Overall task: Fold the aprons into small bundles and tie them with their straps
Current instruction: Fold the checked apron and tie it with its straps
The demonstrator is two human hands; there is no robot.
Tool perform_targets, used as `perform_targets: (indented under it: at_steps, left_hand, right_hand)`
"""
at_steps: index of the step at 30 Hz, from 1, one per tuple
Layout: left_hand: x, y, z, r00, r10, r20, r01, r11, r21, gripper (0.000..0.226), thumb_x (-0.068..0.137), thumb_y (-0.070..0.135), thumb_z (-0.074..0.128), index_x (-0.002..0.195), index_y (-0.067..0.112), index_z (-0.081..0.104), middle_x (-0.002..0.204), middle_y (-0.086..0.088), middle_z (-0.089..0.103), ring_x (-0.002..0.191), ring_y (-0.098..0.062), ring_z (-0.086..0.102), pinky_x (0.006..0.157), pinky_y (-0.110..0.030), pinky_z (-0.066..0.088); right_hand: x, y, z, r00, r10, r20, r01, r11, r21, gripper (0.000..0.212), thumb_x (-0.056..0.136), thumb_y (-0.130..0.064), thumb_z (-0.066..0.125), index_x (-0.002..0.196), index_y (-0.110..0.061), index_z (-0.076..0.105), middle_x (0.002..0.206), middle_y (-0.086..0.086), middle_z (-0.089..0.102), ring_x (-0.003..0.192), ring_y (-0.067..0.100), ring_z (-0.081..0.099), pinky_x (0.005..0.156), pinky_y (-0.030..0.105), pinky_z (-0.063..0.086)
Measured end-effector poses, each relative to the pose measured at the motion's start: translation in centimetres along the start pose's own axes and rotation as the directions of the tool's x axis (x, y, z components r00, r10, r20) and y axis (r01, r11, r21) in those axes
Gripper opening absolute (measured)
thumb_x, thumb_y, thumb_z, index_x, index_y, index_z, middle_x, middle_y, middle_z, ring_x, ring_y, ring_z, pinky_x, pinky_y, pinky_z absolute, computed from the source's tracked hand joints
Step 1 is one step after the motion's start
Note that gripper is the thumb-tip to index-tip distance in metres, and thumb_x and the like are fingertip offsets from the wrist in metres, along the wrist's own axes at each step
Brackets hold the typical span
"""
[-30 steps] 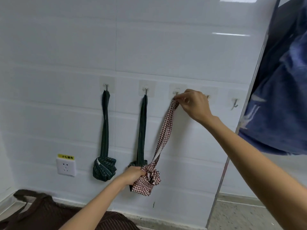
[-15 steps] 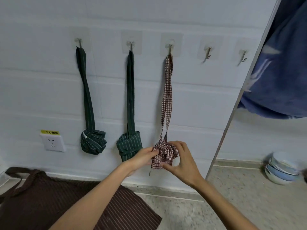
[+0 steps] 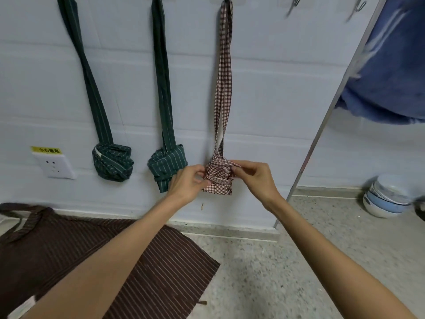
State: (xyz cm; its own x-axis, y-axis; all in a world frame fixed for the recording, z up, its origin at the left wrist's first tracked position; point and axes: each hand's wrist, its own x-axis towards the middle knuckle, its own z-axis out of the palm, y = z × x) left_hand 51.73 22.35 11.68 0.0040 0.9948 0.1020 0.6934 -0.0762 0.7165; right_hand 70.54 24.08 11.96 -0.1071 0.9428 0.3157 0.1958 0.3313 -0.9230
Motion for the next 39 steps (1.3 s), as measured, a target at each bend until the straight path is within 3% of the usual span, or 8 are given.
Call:
perform_targets:
  at_steps: [3, 8, 13, 16, 21, 29, 36, 39]
  left_hand:
    - [0.3, 0.2, 0.6, 1.0, -0.014, 0.009, 0.013, 0.999, 0.036, 0.033, 0.082, 0.031, 0.07, 0.113, 0.021, 0.063, 0.116, 0.004, 0.065, 0.099, -0.016, 0.064, 0.091, -0.033, 0.049]
    - [-0.2, 2.1, -0.2, 0.987, 0.106, -0.122, -0.076, 0.971, 0.228, 0.049, 0.079, 0.029, 0.069, 0.126, 0.025, 0.055, 0.117, 0.004, 0.065, 0.103, -0.022, 0.063, 0.083, -0.032, 0.05]
    - [1.3, 3.0, -1.6, 0.977, 0.123, -0.176, -0.081, 0.971, 0.226, 0.034, 0.083, 0.033, 0.067, 0.115, 0.024, 0.061, 0.106, 0.006, 0.066, 0.095, -0.018, 0.064, 0.075, -0.026, 0.045]
    - [1.8, 2.9, -1.7, 0.974, 0.107, -0.2, -0.059, 0.971, 0.233, 0.032, 0.081, 0.033, 0.069, 0.111, 0.025, 0.063, 0.105, 0.007, 0.067, 0.095, -0.017, 0.063, 0.073, -0.025, 0.043]
    - [1.4, 2.3, -1.4, 0.957, 0.185, -0.223, -0.117, 0.951, 0.288, 0.037, 0.082, 0.028, 0.068, 0.118, 0.024, 0.058, 0.108, 0.006, 0.065, 0.095, -0.017, 0.063, 0.075, -0.03, 0.049]
    - [1.3, 1.7, -1.7, 0.977, 0.093, -0.194, -0.06, 0.983, 0.172, 0.03, 0.078, 0.037, 0.071, 0.105, 0.027, 0.064, 0.102, 0.011, 0.068, 0.091, -0.01, 0.066, 0.079, -0.031, 0.054]
    - [0.8, 1.5, -0.9, 0.98, -0.013, -0.198, 0.026, 0.998, 0.063, 0.033, 0.077, 0.042, 0.071, 0.106, 0.027, 0.064, 0.103, 0.011, 0.068, 0.091, -0.01, 0.066, 0.08, -0.031, 0.054]
    - [-0.1, 1.8, -1.1, 0.98, -0.019, -0.197, 0.025, 0.999, 0.032, 0.041, 0.078, 0.042, 0.07, 0.115, 0.026, 0.061, 0.109, 0.012, 0.067, 0.097, -0.008, 0.063, 0.083, -0.027, 0.051]
  right_hand:
    - [0.4, 0.2, 0.2, 0.992, 0.068, -0.105, -0.055, 0.991, 0.119, 0.017, 0.082, 0.004, 0.066, 0.096, -0.004, 0.07, 0.085, 0.005, 0.072, 0.076, 0.006, 0.069, 0.072, 0.018, 0.054]
    - [0.6, 0.4, 1.3, 0.966, -0.087, -0.242, 0.062, 0.992, -0.11, 0.013, 0.078, -0.006, 0.074, 0.091, -0.01, 0.074, 0.087, -0.003, 0.071, 0.082, 0.008, 0.068, 0.079, 0.023, 0.056]
    - [0.4, 1.4, 1.8, 0.975, -0.15, -0.165, 0.092, 0.944, -0.318, 0.013, 0.082, -0.019, 0.071, 0.095, -0.018, 0.075, 0.093, -0.007, 0.073, 0.083, 0.005, 0.067, 0.076, 0.033, 0.057]
    - [-0.1, 1.5, 1.9, 0.953, -0.276, -0.125, 0.189, 0.864, -0.466, 0.02, 0.084, -0.024, 0.068, 0.104, -0.024, 0.071, 0.102, -0.006, 0.064, 0.078, 0.004, 0.063, 0.066, 0.03, 0.056]
    - [0.4, 1.1, 2.9, 0.97, -0.222, -0.097, 0.164, 0.896, -0.413, 0.024, 0.084, -0.011, 0.064, 0.105, -0.018, 0.072, 0.095, -0.004, 0.063, 0.077, 0.007, 0.062, 0.073, 0.033, 0.056]
    - [-0.5, 1.5, 2.7, 0.979, -0.197, -0.054, 0.152, 0.877, -0.456, 0.029, 0.087, -0.016, 0.059, 0.115, -0.018, 0.065, 0.104, -0.005, 0.06, 0.083, 0.007, 0.058, 0.073, 0.038, 0.056]
    - [-1.5, 1.7, 1.8, 0.977, -0.212, -0.015, 0.184, 0.88, -0.438, 0.033, 0.089, -0.019, 0.058, 0.123, -0.019, 0.059, 0.112, -0.005, 0.058, 0.092, 0.007, 0.058, 0.08, 0.035, 0.054]
    - [-2.7, 1.2, 1.0, 0.976, -0.217, -0.021, 0.183, 0.867, -0.463, 0.037, 0.09, -0.024, 0.058, 0.126, -0.027, 0.056, 0.117, -0.009, 0.056, 0.096, 0.004, 0.056, 0.078, 0.025, 0.051]
